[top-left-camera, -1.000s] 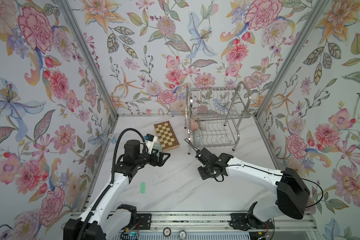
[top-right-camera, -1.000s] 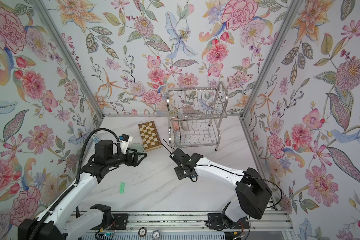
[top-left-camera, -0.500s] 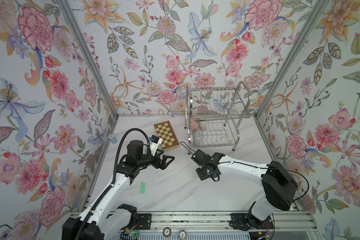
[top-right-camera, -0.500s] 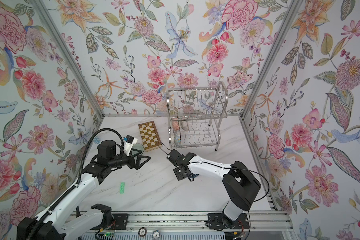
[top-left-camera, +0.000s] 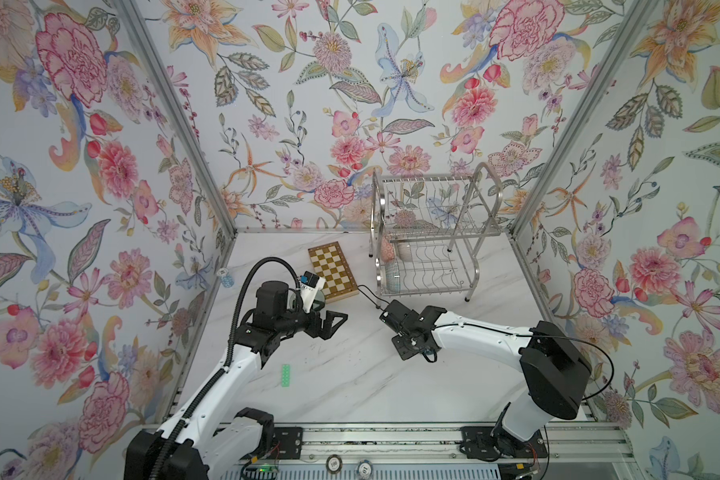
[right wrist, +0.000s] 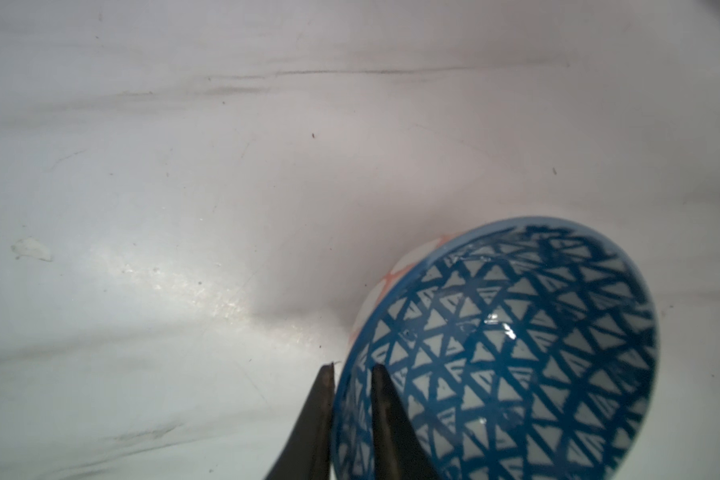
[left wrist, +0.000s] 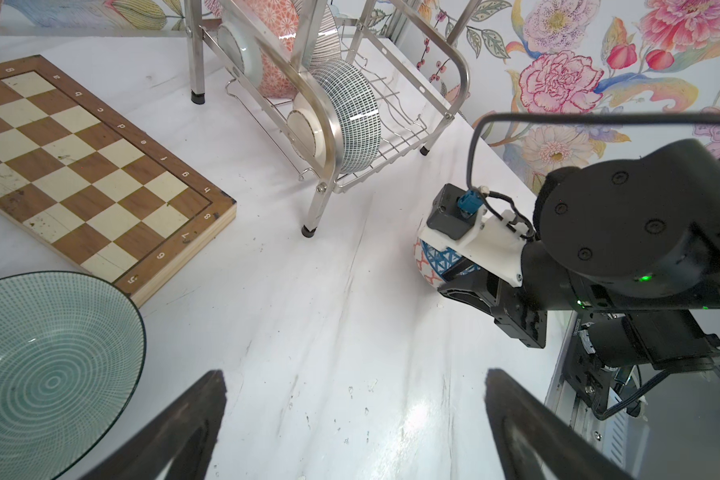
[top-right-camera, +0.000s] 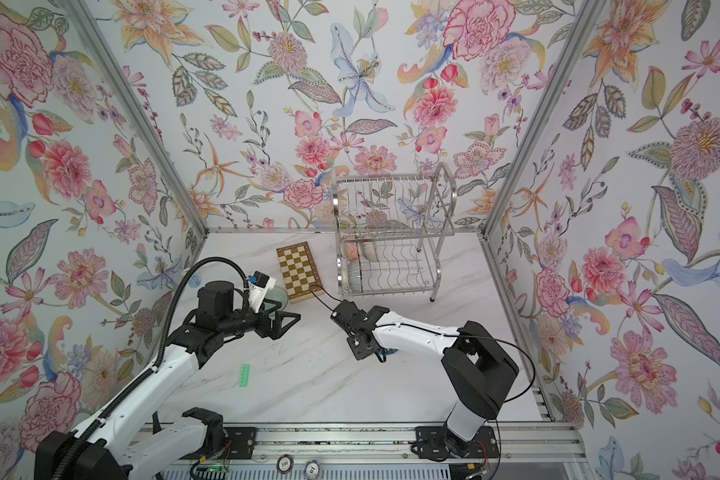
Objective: Load the bowls into the dish rack
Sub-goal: 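Lift the blue bowl off the table, tilting it upright, with the right gripper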
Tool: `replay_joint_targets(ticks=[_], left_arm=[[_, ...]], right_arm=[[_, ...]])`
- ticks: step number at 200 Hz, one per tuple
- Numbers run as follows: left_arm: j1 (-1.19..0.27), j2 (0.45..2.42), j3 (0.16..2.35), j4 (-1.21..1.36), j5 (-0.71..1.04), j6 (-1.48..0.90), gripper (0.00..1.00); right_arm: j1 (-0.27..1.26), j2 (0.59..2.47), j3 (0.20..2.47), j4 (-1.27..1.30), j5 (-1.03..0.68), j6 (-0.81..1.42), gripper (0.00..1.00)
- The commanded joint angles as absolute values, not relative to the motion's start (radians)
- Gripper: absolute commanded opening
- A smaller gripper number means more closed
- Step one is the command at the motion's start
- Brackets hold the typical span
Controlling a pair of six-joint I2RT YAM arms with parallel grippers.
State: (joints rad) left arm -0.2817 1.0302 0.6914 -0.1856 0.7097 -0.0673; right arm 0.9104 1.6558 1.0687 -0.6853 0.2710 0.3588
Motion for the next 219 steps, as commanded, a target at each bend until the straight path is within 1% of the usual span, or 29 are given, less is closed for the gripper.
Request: replay_joint_targets(ticks=[1, 53, 82, 99, 128, 151, 180, 219], left_arm=[[-0.289, 1.035, 0.707, -0.207, 0.683, -0.046, 0.99], [-0.289, 1.036, 0.711, -0.206, 0.681, -0.049, 0.99], [-0.289, 1.037, 0.712, -0.207, 0.678, -0.051, 0.99], [-0.289, 1.035, 0.714, -0.209, 0.673, -0.050, 0.99], [-0.290, 1.035, 0.714, -0.213, 0.669, -0.051, 0.99], [-0.290, 1.037, 0.715, -0.213, 0.666, -0.049, 0.99], [-0.288, 1.036, 0.717, -0.216, 0.666, -0.049, 0.99], [-0.289, 1.037, 0.718, -0.216, 0.662, -0.049, 0.99]], right_arm=[[0.917, 1.661, 1.092, -0.706, 0.299, 0.357, 0.12], [0.916, 1.640, 1.091, -0.703, 0.304, 0.364, 0.07], [0.921, 1.653, 1.093, -0.703, 0.321, 0.362, 0.13], [0.928, 1.671, 1.103, -0.710, 0.340, 0.361, 0.20], [0.941, 1.696, 1.117, -0.716, 0.353, 0.360, 0.27], [0.944, 1.712, 1.123, -0.721, 0.365, 0.362, 0.30], [0.946, 1.729, 1.129, -0.732, 0.385, 0.364, 0.30], [0.946, 1.741, 1.129, -0.732, 0.396, 0.360, 0.27]])
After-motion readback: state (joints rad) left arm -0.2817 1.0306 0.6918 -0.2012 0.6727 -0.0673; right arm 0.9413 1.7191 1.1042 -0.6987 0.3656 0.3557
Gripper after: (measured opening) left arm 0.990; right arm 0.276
